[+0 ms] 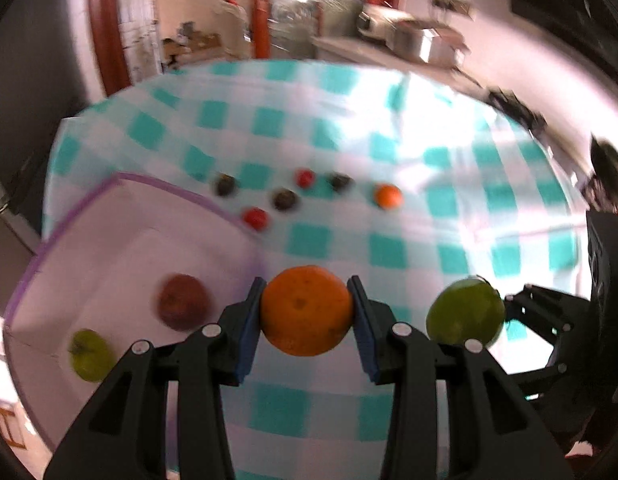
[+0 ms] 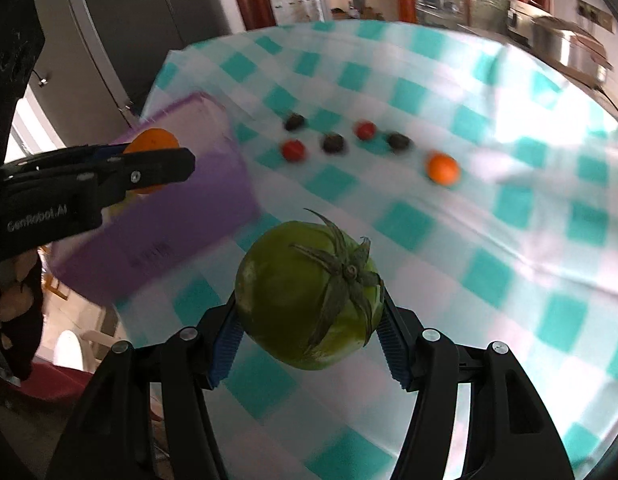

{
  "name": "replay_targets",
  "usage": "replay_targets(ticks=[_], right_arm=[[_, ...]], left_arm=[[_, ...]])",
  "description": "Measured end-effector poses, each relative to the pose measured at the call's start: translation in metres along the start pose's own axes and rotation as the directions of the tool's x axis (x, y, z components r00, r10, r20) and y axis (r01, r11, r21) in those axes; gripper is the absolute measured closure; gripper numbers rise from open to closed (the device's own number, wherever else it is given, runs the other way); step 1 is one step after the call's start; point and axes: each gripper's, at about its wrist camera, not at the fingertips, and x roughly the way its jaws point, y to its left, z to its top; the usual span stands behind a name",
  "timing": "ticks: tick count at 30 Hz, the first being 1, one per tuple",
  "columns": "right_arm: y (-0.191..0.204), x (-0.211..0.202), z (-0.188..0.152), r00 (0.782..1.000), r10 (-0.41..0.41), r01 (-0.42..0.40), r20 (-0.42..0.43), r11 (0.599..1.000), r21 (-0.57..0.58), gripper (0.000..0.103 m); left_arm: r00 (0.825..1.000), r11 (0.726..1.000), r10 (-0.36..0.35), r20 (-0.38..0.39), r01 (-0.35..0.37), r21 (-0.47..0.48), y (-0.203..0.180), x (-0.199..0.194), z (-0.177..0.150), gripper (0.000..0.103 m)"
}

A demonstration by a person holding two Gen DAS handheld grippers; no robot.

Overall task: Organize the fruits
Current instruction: 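Carry the orange and green tomato with both tools over the box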

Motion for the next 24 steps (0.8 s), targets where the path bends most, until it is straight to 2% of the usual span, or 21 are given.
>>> replay_targets(ticks=[6, 10, 13, 16, 18, 22, 24], right_arm=[[0.057, 0.019, 0.064, 0.995, 0.087, -0.086, 0.045, 0.996, -0.022, 0.044], [0.096, 0.04, 0.097, 0.989, 0.144, -0.143, 0.035, 0.989, -0.043, 0.044], [0.126, 0.061, 0.114, 0.984, 0.177, -0.177, -0.005, 0.981, -0.081, 0.044], [0.158, 0.087, 0.12, 0.982, 0.165, -0.179, -0.096, 0.969, -0.17, 0.044], [0.176, 0.11, 0.116, 0.965, 0.16, -0.204, -0.207, 0.956, -0.209, 0.044], [0.203, 0.144, 0.103, 0.916, 0.127, -0.245, -0.381, 0.928, -0.28, 0.044], [0.215, 0.158, 0.098, 0.892, 0.105, -0.264, -0.44, 0.911, -0.317, 0.044]], left_arm=[[0.996, 0.994, 0.076, 0.041, -0.072, -0.08, 0.1, -0.014, 0.007, 0.061], [0.992, 0.982, 0.126, 0.01, -0.123, -0.145, 0.161, -0.014, -0.006, 0.061], [0.986, 0.97, 0.161, -0.041, -0.166, -0.178, 0.204, -0.009, -0.022, 0.061], [0.98, 0.966, 0.163, -0.116, -0.183, -0.185, 0.229, 0.0, -0.037, 0.061], [0.974, 0.965, 0.157, -0.164, -0.187, -0.182, 0.237, 0.008, -0.044, 0.061], [0.956, 0.974, 0.15, -0.254, -0.187, -0.13, 0.24, 0.032, -0.04, 0.061], [0.939, 0.979, 0.148, -0.309, -0.185, -0.091, 0.24, 0.051, -0.033, 0.061]])
